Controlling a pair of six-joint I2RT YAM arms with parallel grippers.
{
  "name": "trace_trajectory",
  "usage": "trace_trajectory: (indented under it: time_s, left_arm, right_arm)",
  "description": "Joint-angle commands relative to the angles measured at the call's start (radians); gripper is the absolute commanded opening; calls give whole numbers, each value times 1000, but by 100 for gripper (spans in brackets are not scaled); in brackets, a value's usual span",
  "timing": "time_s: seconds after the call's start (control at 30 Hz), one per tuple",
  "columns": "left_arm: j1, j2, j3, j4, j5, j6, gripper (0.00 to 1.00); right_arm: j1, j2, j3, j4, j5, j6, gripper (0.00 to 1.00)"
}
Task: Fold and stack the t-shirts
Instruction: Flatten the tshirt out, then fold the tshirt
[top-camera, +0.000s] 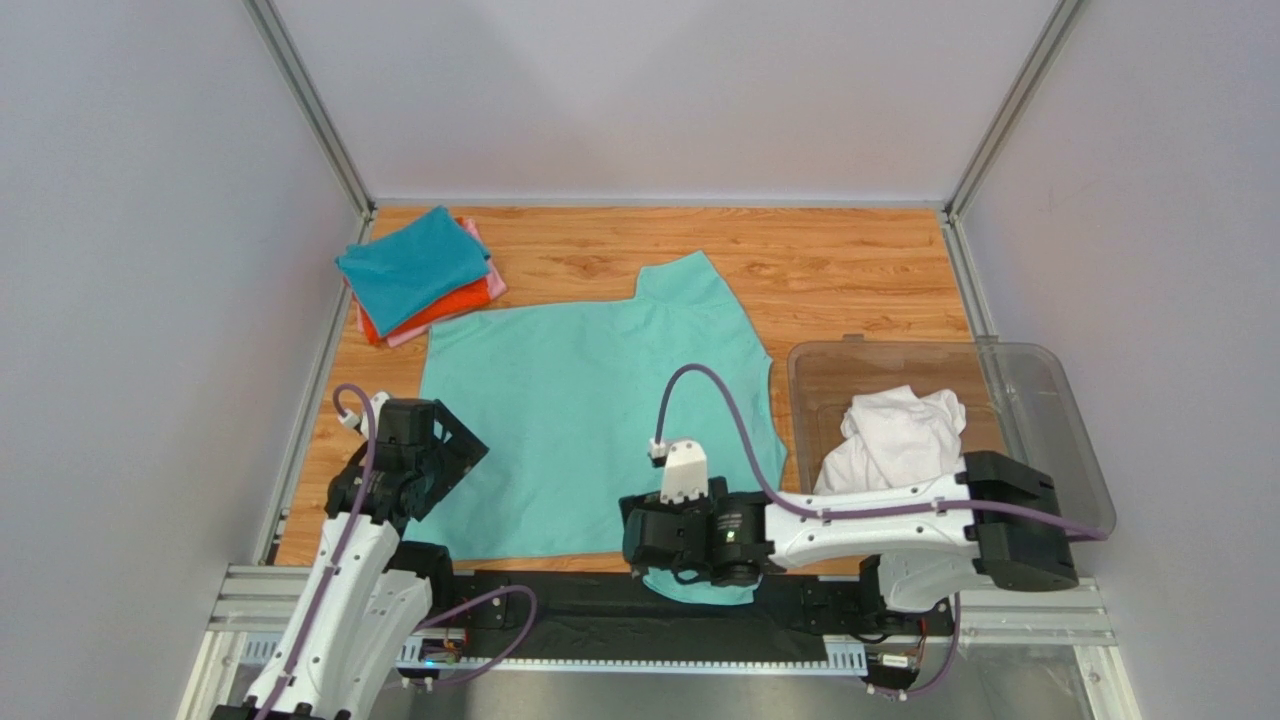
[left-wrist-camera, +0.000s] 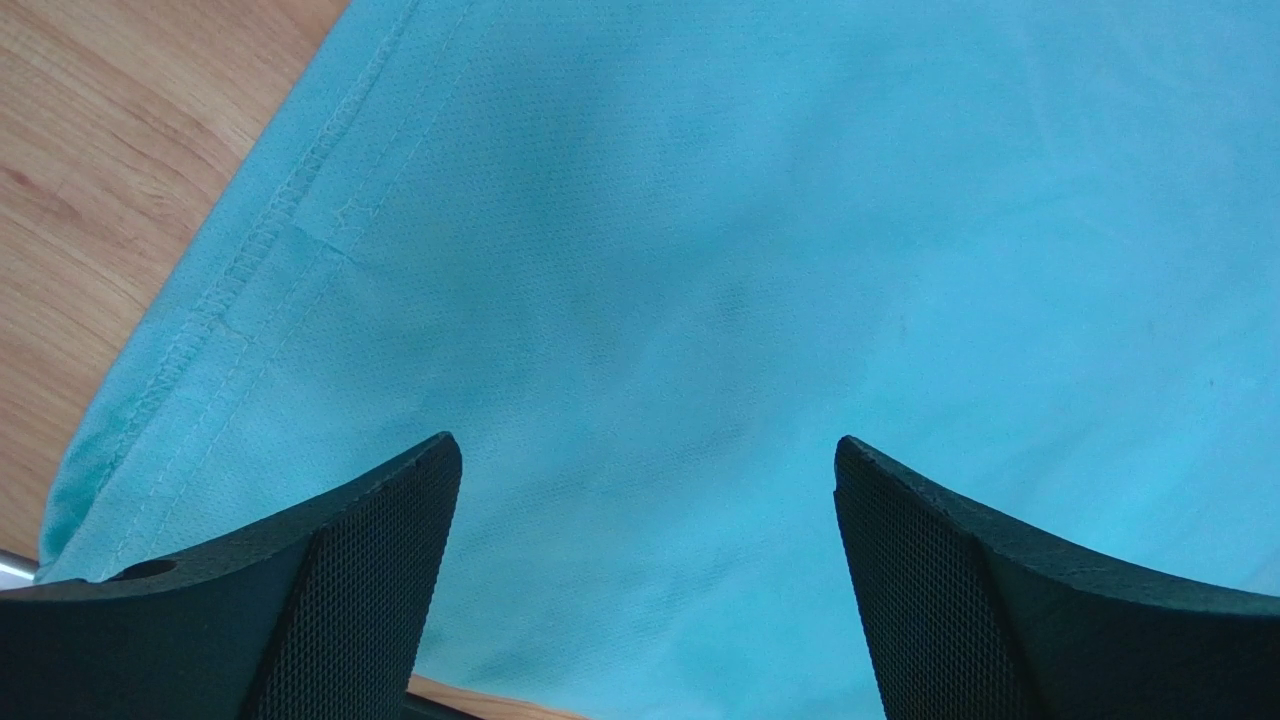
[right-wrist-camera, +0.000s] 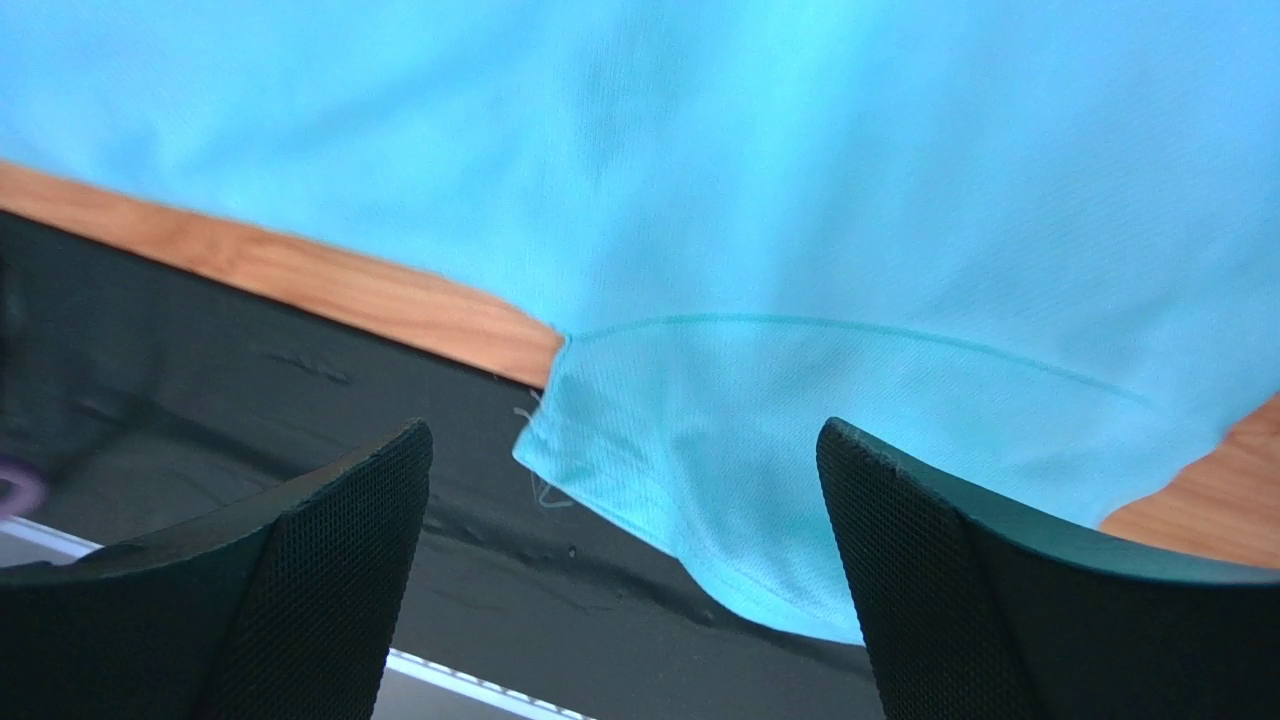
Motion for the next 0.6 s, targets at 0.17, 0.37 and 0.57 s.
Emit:
trace_trajectory:
  time_s: [0.17,0.37,0.57]
  left_arm:
    - [1,0,38,-65,-92,-84,100]
    - [1,94,33,66,-81,-39,100]
    - [3,353,106,264,-90,33,100]
  right_arm:
    - [-168,-133,-30,32,-4,-160,100]
    - [-386,-163,-40,152,-118,-353,100]
    - [-661,-32,48,230,-206,-523,100]
